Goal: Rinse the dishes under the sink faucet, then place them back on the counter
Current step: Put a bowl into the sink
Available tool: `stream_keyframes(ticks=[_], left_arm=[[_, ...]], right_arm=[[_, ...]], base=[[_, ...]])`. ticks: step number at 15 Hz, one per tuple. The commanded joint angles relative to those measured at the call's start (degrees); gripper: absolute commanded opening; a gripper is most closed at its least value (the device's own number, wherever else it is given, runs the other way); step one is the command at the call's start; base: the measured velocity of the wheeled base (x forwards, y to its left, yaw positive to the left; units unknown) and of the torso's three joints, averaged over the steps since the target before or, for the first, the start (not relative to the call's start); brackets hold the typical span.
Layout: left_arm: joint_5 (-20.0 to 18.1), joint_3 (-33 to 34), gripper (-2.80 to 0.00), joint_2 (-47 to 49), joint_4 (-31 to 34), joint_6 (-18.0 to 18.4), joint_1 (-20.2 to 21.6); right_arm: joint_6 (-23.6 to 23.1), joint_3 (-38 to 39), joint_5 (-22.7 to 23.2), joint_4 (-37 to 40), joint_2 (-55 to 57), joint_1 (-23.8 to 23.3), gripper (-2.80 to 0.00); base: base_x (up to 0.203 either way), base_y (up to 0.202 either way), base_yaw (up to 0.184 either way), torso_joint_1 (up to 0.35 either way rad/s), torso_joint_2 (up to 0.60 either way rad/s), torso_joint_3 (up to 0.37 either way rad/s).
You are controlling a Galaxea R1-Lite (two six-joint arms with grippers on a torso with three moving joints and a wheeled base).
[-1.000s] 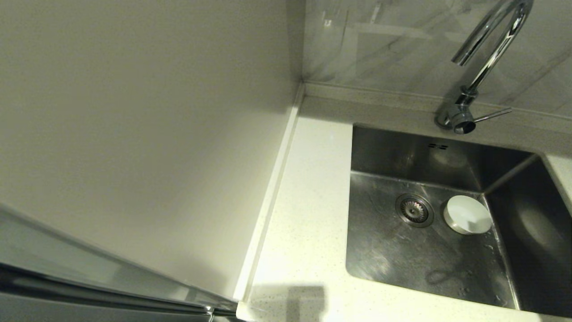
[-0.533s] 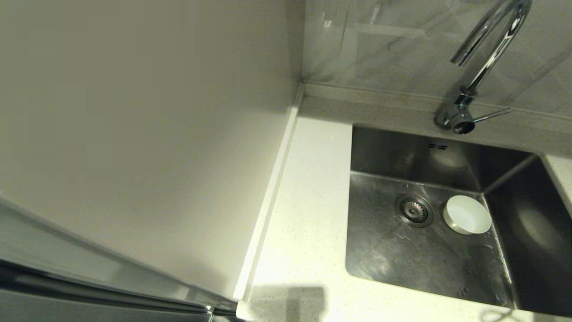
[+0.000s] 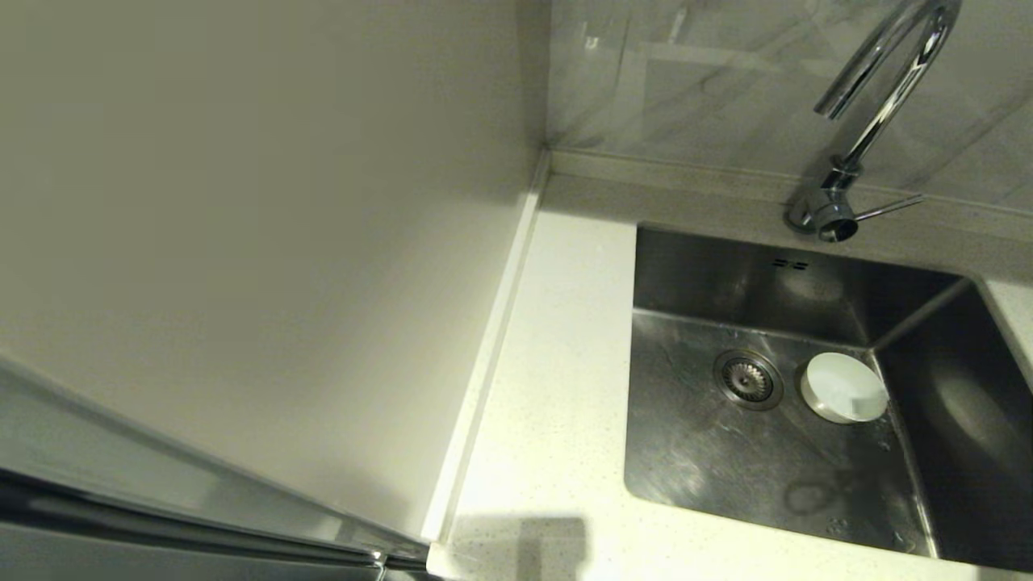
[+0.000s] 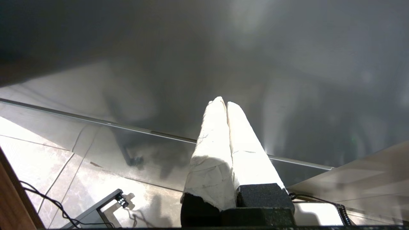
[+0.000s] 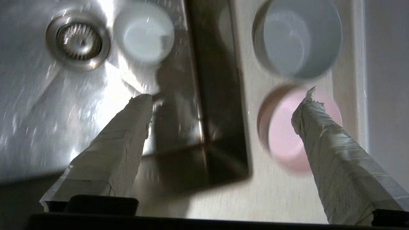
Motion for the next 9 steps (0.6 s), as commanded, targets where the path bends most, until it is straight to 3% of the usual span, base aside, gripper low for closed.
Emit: stream_keyframes(ticks=[1, 4, 9], left_arm=[[0.0, 0.0, -2.8, -0.2, 0.0, 0.0, 0.0], [0.0, 0.0, -2.8, -0.2, 0.0, 0.0, 0.0], [0.0, 0.0, -2.8, -0.2, 0.0, 0.0, 0.0]], right_arm=[[-0.1, -3.4, 1.7, -4.3, 14.3, -2.9, 0.0], [0.1, -8.1, 7.7, -7.5, 20.9, -8.4, 0.0], [-0.8, -9.5, 10.5, -7.8, 21.1, -12.2, 0.0]], base=[[0.0, 0.0, 0.0, 0.0, 0.0, 0.0], [0.0, 0.0, 0.0, 0.0, 0.0, 0.0], [0.0, 0.0, 0.0, 0.0, 0.0, 0.0]])
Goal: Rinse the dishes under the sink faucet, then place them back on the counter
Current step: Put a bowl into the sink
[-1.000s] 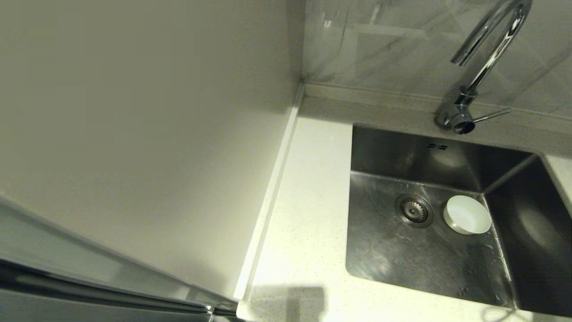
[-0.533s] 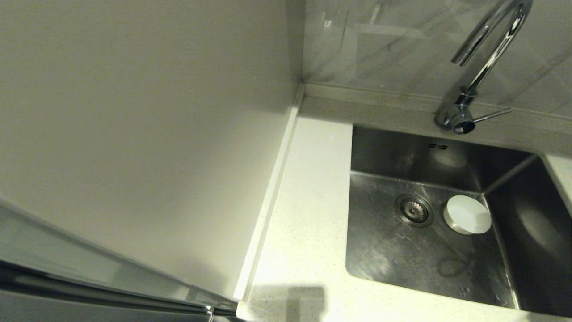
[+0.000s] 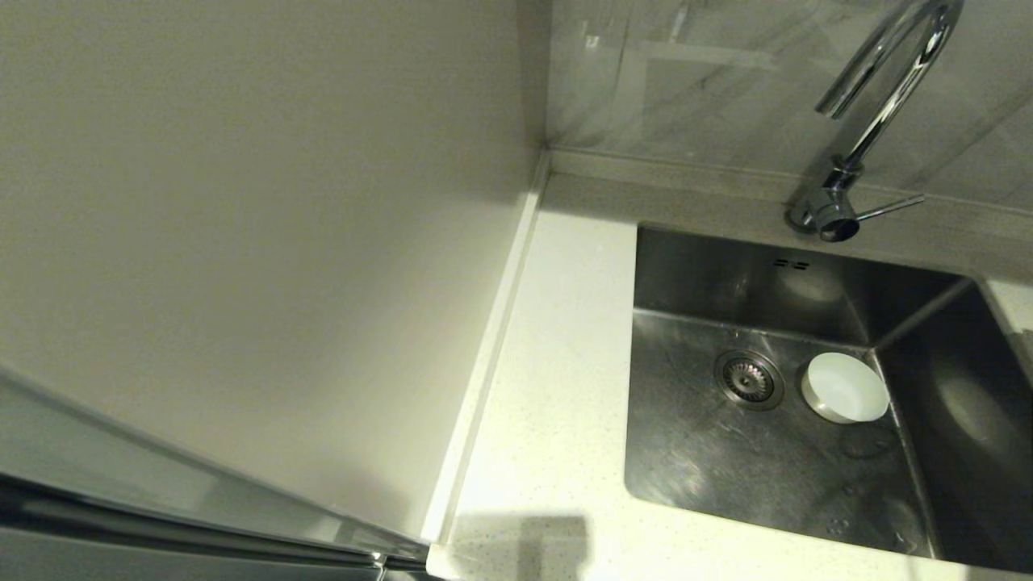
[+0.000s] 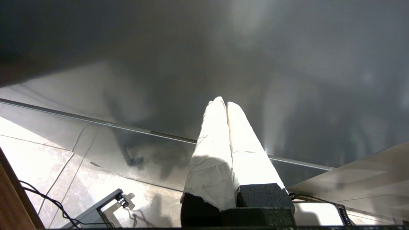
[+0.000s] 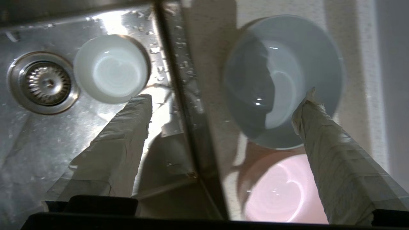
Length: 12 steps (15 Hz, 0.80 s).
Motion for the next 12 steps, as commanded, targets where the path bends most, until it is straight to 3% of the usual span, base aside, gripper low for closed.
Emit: stream_keyframes(ticks=[1, 5, 8, 12], left_arm=[[0.0, 0.0, -2.8, -0.2, 0.0, 0.0, 0.0], [0.0, 0.0, -2.8, -0.2, 0.0, 0.0, 0.0], [0.0, 0.0, -2.8, -0.2, 0.0, 0.0, 0.0], [0.0, 0.0, -2.8, -0.2, 0.0, 0.0, 0.0]], right_arm=[[-1.2, 0.0, 1.3, 0.1, 0.5, -0.9, 0.0], [-4.5, 0.6, 6.7, 0.3, -0.7, -2.3, 0.0], [-9.8, 5.3, 4.5, -2.3, -2.5, -2.4, 0.0], [-13.9, 3.6, 0.7, -0.3, -1.1, -2.4, 0.0]], base=[[0.0, 0.0, 0.0, 0.0, 0.0, 0.0], [0.0, 0.0, 0.0, 0.0, 0.0, 0.0], [0.0, 0.0, 0.0, 0.0, 0.0, 0.0], [0.0, 0.0, 0.0, 0.0, 0.0, 0.0]])
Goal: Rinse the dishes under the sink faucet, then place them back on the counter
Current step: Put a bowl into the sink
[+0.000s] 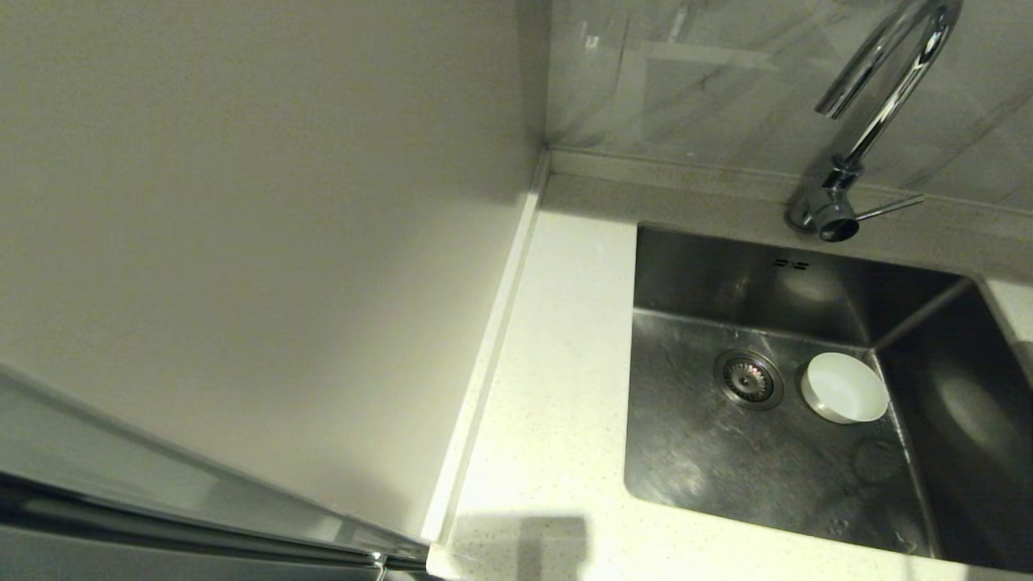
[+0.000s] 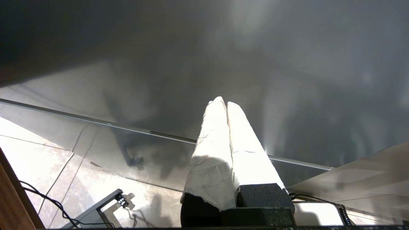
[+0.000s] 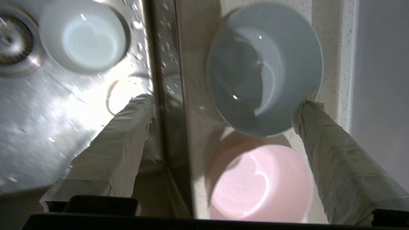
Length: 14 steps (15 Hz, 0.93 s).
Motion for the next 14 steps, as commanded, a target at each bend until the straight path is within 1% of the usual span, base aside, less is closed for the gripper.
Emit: stream_keyframes(ticks=[1, 4, 8, 14], left_arm=[[0.0, 0.0, -2.8, -0.2, 0.0, 0.0, 0.0], [0.0, 0.0, -2.8, -0.2, 0.0, 0.0, 0.0], [0.0, 0.0, -2.8, -0.2, 0.0, 0.0, 0.0], [0.0, 0.0, -2.8, -0.2, 0.0, 0.0, 0.0]], right_arm=[[-2.2, -0.4, -0.9, 2.8, 0.4, -0.1, 0.0], [-3.6, -0.8, -1.6, 7.3, 0.4, 1.4, 0.0], [-3.6, -2.9, -1.7, 7.4, 4.1, 2.6, 0.0], [-3.6, -7.2, -2.8, 7.3, 10.1, 2.9, 0.0]], base=[[0.0, 0.0, 0.0, 0.0, 0.0, 0.0], [0.0, 0.0, 0.0, 0.0, 0.0, 0.0], [0.0, 0.0, 0.0, 0.0, 0.0, 0.0], [0.0, 0.0, 0.0, 0.0, 0.0, 0.0]])
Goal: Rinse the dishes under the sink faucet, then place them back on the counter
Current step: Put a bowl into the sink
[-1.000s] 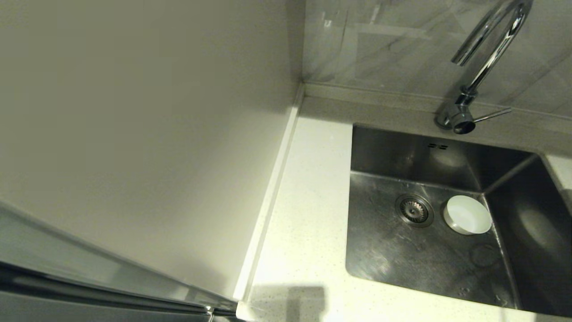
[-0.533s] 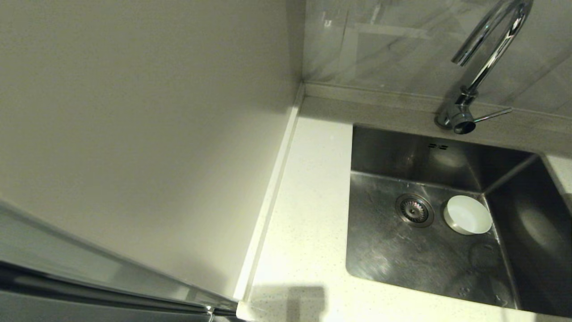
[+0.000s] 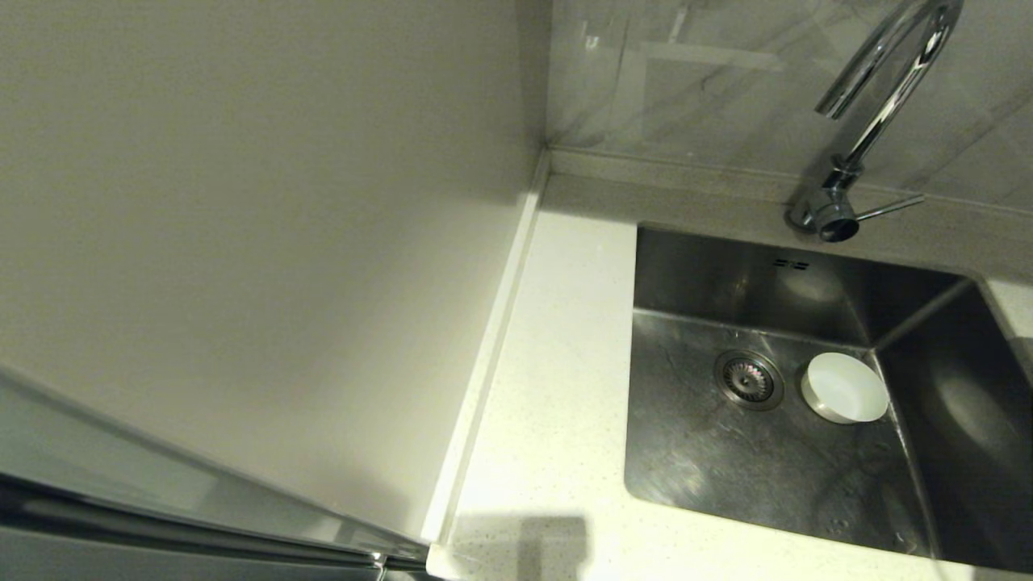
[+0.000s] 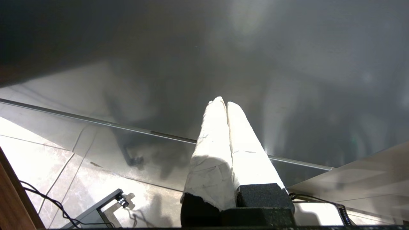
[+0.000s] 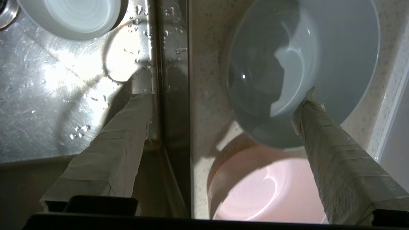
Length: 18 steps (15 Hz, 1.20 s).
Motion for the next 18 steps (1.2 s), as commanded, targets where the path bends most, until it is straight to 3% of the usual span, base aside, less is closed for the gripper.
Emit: stream_keyframes(ticks=[1, 8, 9, 18], left_arm=[[0.0, 0.0, -2.8, -0.2, 0.0, 0.0, 0.0], [0.0, 0.0, -2.8, -0.2, 0.0, 0.0, 0.0], [0.0, 0.0, -2.8, -0.2, 0.0, 0.0, 0.0], [0.0, 0.0, -2.8, -0.2, 0.0, 0.0, 0.0]], right_arm=[[-0.2, -1.2, 0.1, 0.1, 2.4, 0.1, 0.0], [0.1, -4.4, 0.0, -0.2, 5.4, 0.2, 0.0], [0.0, -4.5, 0.0, -0.3, 5.6, 0.2, -2.8], [0.0, -4.5, 0.1, -0.3, 5.8, 1.8, -2.8]], base=[[0.0, 0.0, 0.0, 0.0, 0.0, 0.0], [0.0, 0.0, 0.0, 0.0, 0.0, 0.0], [0.0, 0.0, 0.0, 0.0, 0.0, 0.0], [0.0, 0.0, 0.0, 0.0, 0.0, 0.0]])
